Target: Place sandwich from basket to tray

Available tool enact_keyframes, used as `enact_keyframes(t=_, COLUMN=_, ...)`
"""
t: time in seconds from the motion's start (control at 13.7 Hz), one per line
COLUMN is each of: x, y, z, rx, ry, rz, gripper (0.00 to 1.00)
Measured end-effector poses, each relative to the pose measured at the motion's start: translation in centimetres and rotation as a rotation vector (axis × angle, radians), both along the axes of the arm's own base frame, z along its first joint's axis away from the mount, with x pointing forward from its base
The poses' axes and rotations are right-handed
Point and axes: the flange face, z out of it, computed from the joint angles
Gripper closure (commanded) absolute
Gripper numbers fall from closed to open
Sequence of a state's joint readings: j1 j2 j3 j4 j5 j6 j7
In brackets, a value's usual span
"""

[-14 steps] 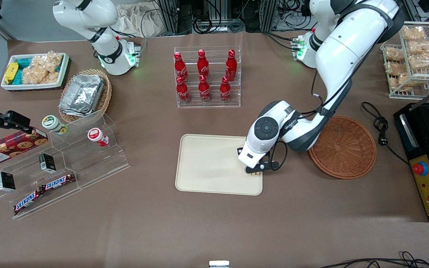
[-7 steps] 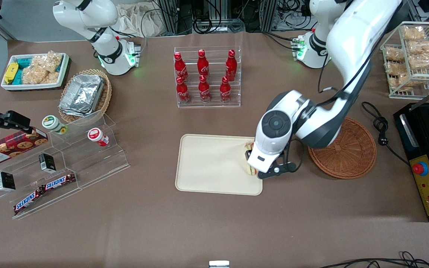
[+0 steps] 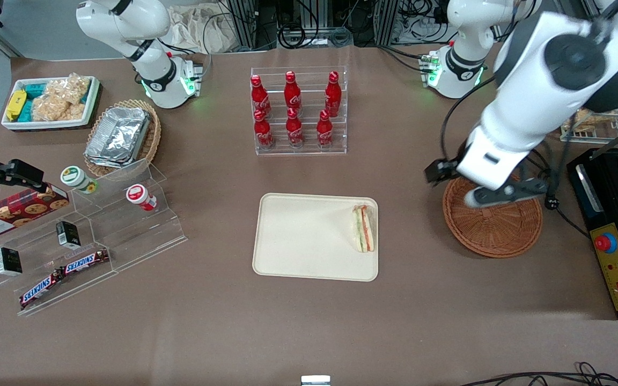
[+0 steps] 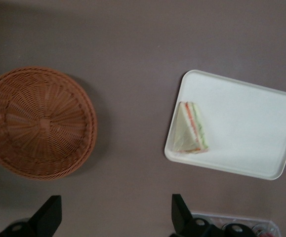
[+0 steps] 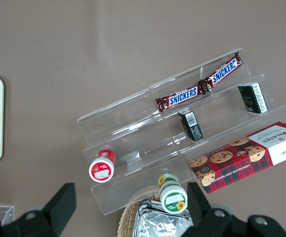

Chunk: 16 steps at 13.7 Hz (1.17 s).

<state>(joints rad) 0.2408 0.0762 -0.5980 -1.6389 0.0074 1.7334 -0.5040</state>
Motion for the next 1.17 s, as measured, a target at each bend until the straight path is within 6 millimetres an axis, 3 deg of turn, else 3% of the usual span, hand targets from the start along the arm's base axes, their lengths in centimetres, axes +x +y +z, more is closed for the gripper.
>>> enact_keyframes(t=0.15, x=-1.7, y=1.3, z=-0.3, rx=0.018, ry=0.013, rz=-0.003, gripper=0.00)
enact_keyframes(t=0.37, x=-2.3, y=2.8, z=-0.5, rx=0.031, ry=0.024, rz=-0.014, gripper=0.00)
enact_keyframes(t=0.8, x=-2.5, y=10.1, z=-0.6, rx=0.027, ry=0.090, rz=-0.101, gripper=0.00)
enact_keyframes(t=1.17, x=-2.3, y=12.0, z=0.6, rx=0.020, ry=0.124, rz=-0.104, gripper=0.00)
